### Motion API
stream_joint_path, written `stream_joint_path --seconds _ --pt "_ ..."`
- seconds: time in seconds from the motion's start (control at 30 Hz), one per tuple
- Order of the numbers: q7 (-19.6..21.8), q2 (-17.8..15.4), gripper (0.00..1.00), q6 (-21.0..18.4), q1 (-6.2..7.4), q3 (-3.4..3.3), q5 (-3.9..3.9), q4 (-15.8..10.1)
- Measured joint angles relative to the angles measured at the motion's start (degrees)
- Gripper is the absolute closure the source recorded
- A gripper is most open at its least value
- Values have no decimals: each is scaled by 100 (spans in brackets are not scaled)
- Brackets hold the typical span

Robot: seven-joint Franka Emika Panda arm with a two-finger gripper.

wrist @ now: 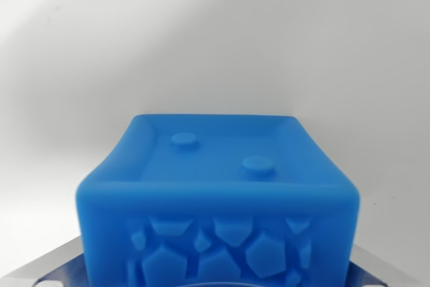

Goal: Stack cube

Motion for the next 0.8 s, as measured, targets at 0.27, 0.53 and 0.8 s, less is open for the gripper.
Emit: stream_joint_path --seconds 0.27,0.53,0.8 --pt "0 -48 100 -22 0 0 0 -13" --pt "2 -173 100 -106 2 -5 -1 -46" --pt "5 -352 100 -235 16 -21 -4 -93"
